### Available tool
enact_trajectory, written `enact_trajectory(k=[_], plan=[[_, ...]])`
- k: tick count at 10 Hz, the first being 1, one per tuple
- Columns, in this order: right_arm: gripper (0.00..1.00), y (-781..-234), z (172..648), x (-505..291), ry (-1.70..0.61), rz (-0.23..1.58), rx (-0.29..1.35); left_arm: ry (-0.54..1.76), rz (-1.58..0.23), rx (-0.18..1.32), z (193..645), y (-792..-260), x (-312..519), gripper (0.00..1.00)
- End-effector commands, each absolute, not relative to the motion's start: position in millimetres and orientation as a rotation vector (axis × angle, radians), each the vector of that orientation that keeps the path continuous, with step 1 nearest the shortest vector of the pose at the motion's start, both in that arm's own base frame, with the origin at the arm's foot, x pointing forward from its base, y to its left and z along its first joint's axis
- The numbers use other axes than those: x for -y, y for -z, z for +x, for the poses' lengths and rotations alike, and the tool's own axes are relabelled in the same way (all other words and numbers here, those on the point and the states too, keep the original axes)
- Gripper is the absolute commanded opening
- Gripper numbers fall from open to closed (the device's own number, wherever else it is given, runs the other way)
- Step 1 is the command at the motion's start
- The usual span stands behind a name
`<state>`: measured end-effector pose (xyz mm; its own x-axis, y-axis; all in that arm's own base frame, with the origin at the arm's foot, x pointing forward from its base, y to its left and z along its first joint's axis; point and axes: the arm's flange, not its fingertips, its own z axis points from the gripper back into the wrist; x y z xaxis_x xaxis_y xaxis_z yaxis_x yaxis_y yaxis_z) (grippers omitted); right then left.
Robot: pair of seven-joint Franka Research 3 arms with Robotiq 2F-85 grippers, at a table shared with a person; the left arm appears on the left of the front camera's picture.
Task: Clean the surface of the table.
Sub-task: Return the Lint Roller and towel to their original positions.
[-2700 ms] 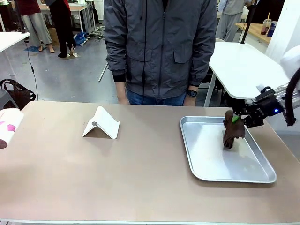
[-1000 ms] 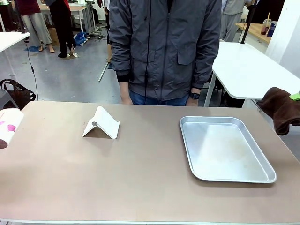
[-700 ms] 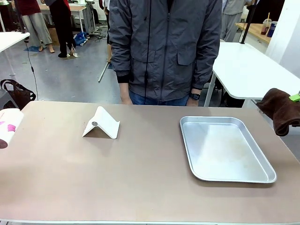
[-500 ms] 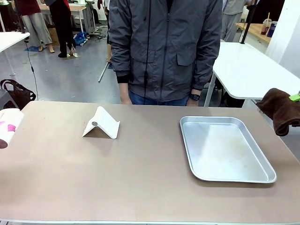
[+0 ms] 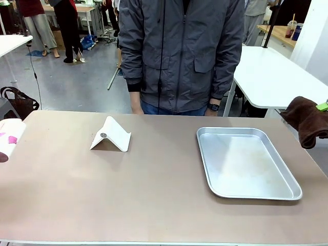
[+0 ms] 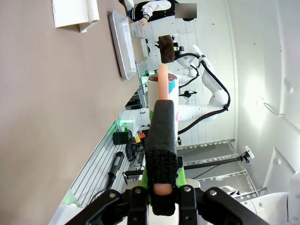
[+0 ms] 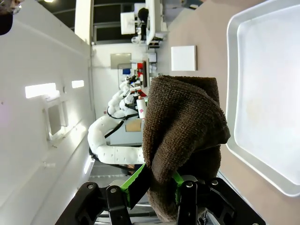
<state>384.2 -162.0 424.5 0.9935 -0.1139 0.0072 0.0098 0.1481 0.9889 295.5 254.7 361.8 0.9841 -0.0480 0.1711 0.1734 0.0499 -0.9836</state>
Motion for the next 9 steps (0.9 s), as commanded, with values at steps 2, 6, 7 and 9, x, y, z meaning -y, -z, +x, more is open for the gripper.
enact_trajectory(k=[2, 6, 7, 9], plan=[[0.17, -428.4, 385.8, 161.9, 0.080, 1.417, 0.091, 0.157, -1.527, 0.105, 295.5, -369.3, -256.4, 0.22], [0.17, -428.4, 385.8, 161.9, 0.080, 1.417, 0.091, 0.157, -1.527, 0.105, 295.5, -369.3, -256.4, 0.22], [0.17, -428.4, 385.8, 161.9, 0.080, 1.417, 0.091, 0.157, -1.527, 0.105, 295.5, -369.3, -256.4, 0.22], [0.17, -428.4, 385.8, 161.9, 0.080, 1.417, 0.091, 0.157, -1.527, 0.105, 295.5, -369.3, -256.4, 0.22]])
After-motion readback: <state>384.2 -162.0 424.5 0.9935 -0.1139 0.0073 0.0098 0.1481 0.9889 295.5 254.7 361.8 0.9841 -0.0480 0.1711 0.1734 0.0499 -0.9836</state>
